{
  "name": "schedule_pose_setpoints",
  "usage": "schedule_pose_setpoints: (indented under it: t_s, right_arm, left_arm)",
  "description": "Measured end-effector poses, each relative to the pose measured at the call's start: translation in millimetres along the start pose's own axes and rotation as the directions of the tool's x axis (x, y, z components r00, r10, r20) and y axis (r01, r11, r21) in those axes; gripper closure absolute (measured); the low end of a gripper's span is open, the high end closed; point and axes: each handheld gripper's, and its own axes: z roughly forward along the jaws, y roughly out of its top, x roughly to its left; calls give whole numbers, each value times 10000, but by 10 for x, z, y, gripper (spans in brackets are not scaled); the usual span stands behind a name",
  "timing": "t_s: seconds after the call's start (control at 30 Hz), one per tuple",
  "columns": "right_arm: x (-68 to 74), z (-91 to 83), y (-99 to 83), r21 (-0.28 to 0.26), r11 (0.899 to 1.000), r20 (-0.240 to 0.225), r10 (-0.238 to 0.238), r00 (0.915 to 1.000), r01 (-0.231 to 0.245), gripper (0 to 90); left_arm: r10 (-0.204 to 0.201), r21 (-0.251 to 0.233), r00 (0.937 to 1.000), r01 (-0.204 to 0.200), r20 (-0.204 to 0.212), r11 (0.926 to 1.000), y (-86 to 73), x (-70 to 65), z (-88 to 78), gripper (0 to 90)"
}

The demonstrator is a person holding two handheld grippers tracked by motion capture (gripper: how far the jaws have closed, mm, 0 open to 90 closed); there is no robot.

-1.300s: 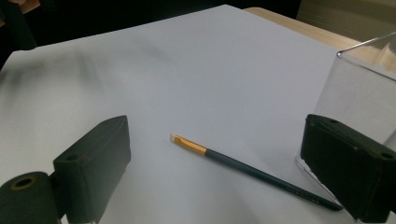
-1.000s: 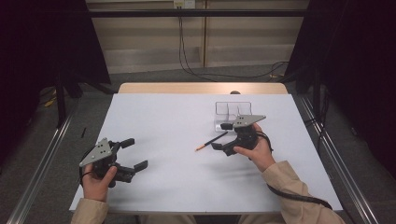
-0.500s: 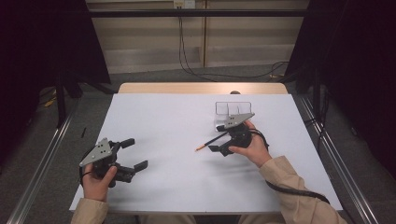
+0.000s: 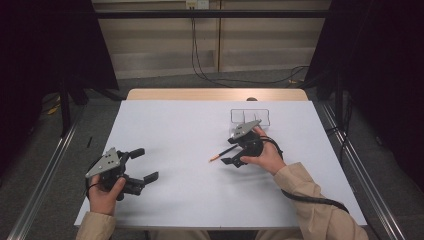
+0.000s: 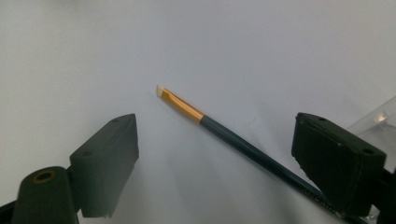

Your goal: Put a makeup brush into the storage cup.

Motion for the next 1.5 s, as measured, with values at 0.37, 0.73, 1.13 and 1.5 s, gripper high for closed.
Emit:
schedule_pose_setpoints:
  t_s: [0.37, 0.73, 1.13, 1.5]
  right_arm:
    - [-51, 83, -15, 540, 9984, -63, -167, 9998, 170, 196]
    - [-60, 147, -60, 953, 9949, -99, -331, 9994, 339, 262]
    - [-36, 68, -71, 1076, 9941, -24, 166, 9999, -162, 604]
    - [6, -30, -41, 2110, 9773, -218, 238, 9995, -187, 839]
  left_arm:
    - [-45, 46, 10000, 45, 87, 10000, -9, 4, 22, 26]
    - [-1, 39, 10000, 1, 90, 10000, -2, 3, 20, 26]
    - [7, 19, 10000, -7, 20, 10000, 4, -4, 22, 26]
    - [28, 15, 10000, -28, 12, 10000, 5, -1, 25, 26]
